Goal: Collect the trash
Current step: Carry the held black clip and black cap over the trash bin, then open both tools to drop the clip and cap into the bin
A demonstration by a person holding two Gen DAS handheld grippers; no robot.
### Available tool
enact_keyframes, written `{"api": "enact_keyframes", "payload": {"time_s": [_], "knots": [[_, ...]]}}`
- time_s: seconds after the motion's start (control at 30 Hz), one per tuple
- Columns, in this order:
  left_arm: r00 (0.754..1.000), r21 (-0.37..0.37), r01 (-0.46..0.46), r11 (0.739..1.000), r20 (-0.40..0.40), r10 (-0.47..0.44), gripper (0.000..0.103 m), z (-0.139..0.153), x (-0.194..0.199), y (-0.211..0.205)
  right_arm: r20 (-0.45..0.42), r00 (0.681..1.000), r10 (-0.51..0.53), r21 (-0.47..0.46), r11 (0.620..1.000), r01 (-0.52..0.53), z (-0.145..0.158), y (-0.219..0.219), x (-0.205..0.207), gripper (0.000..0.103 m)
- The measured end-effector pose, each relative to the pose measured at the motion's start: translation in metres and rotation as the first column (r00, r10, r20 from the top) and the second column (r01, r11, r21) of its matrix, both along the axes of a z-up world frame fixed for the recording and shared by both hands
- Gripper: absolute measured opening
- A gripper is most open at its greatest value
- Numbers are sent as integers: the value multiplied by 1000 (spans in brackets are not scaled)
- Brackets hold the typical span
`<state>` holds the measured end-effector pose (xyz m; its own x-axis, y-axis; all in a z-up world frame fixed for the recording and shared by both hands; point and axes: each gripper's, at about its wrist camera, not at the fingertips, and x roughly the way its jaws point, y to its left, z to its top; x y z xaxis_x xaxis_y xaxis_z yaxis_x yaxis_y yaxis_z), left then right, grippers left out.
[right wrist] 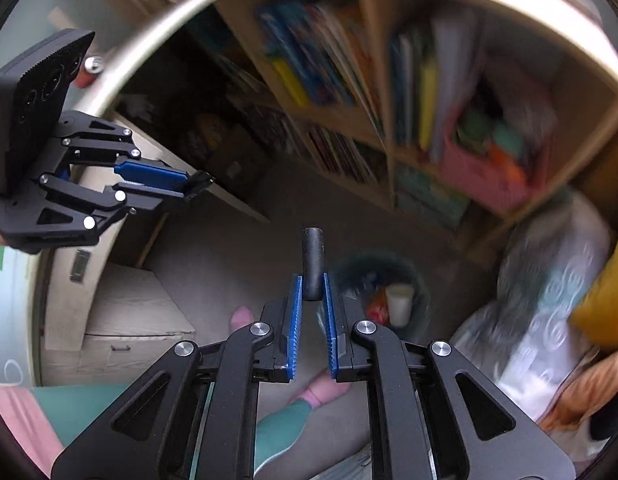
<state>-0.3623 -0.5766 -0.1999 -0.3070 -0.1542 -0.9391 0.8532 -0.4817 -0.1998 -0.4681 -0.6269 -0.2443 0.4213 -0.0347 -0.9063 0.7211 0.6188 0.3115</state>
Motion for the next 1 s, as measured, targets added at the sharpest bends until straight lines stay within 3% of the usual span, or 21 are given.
{"api": "enact_keyframes", "payload": {"time_s": [0.13,0.33,0.43,0.57,0.67,0.7,0.73,0.77,0.9,1.0], "knots": [[1000,104,2,995,-4,-2,14,-92,-47,-18,-35,999,-42,92,995,45,-91,-6,-27,12],[1000,213,16,977,23,-21,14,-228,-82,-39,-45,995,-92,175,980,98,-221,-17,-52,12],[999,243,18,970,43,-29,14,-291,-94,-45,-44,994,-99,193,975,106,-278,-17,-59,13],[996,268,31,963,77,-54,14,-352,-103,-47,-62,990,-127,197,971,137,-339,-16,-62,15],[992,287,35,957,107,-69,20,-382,-104,-44,-75,985,-158,223,960,170,-368,-13,-66,17],[992,305,36,952,105,-71,32,-389,-104,-43,-73,983,-167,232,956,180,-372,-12,-68,20],[991,315,40,948,111,-79,43,-394,-105,-41,-72,981,-179,238,952,191,-377,-11,-69,29],[989,309,47,950,121,-88,46,-396,-106,-40,-71,980,-186,239,951,198,-378,-10,-71,35],[988,299,67,952,113,-105,48,-388,-106,-30,-57,983,-177,236,954,185,-370,-6,-73,37],[994,284,41,958,89,-70,50,-365,-98,-24,-50,985,-165,214,961,172,-353,-5,-73,44]]}}
